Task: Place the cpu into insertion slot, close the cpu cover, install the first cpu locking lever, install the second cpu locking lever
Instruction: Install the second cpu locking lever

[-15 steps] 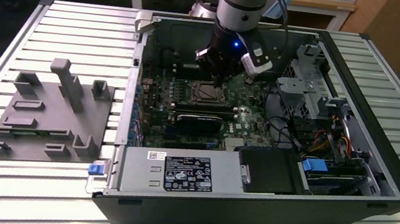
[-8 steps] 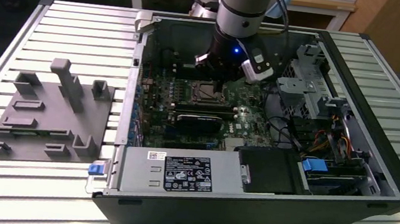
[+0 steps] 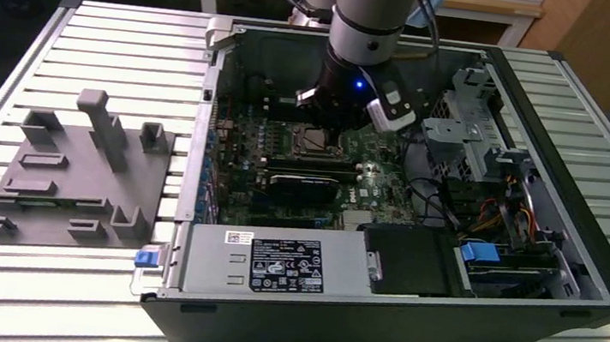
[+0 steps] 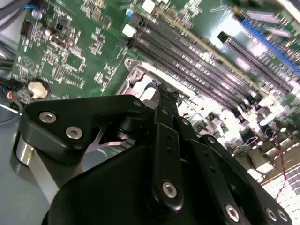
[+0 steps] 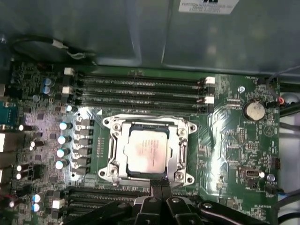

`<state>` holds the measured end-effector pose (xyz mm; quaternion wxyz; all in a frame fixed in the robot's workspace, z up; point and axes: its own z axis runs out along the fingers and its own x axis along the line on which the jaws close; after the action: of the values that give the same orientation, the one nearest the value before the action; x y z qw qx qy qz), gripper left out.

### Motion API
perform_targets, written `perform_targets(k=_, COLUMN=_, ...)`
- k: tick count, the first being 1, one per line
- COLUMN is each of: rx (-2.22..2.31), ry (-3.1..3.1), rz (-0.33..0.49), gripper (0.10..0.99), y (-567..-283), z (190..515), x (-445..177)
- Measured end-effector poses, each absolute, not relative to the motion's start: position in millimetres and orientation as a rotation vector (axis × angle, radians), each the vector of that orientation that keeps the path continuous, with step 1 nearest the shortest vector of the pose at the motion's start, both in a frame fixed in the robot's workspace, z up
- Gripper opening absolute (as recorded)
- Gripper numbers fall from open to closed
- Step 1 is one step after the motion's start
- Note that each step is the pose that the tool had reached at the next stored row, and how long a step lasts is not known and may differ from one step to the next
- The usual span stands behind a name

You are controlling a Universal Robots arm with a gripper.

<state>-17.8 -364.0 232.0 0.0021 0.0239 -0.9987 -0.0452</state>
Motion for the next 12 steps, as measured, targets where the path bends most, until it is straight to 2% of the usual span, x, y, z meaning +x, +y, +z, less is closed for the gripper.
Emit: perform_targets(k=12, rx=0.076, ry=-3.136, rz=-0.172, gripper=0.106, y=-376, z=232, x=-30)
